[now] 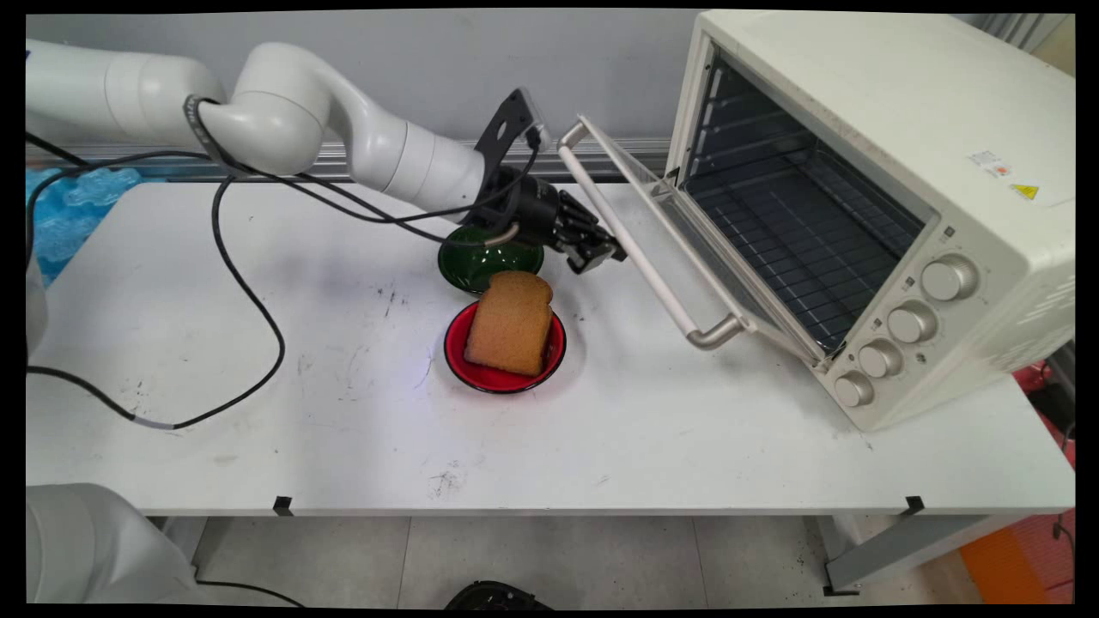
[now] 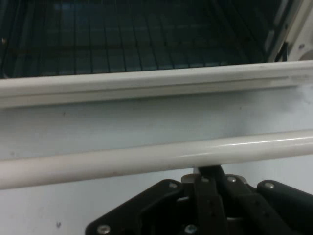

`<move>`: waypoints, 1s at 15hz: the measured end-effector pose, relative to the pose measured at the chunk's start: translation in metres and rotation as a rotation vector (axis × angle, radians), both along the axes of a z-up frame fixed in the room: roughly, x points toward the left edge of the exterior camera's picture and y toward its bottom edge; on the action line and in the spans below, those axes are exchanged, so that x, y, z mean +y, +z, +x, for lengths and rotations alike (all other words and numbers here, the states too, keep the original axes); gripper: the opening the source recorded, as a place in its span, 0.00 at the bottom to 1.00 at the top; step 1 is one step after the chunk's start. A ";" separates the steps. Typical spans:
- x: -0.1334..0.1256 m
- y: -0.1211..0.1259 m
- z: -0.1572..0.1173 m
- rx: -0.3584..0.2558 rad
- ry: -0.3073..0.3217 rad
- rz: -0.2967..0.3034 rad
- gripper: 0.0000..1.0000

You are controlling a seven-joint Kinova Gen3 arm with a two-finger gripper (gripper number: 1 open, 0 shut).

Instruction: Close the oven

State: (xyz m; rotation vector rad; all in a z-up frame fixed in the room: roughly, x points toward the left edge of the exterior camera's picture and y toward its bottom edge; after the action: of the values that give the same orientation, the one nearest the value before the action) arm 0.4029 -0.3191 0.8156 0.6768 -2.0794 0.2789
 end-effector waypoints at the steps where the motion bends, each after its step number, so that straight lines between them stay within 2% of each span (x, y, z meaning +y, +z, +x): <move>1: -0.001 0.002 -0.001 0.004 0.000 -0.003 0.00; 15: -0.025 0.025 -0.017 0.048 0.003 -0.044 0.00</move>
State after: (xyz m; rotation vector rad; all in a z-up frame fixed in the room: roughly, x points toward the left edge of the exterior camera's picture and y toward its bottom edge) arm 0.3857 -0.3437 0.8404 0.6544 -2.0211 0.3063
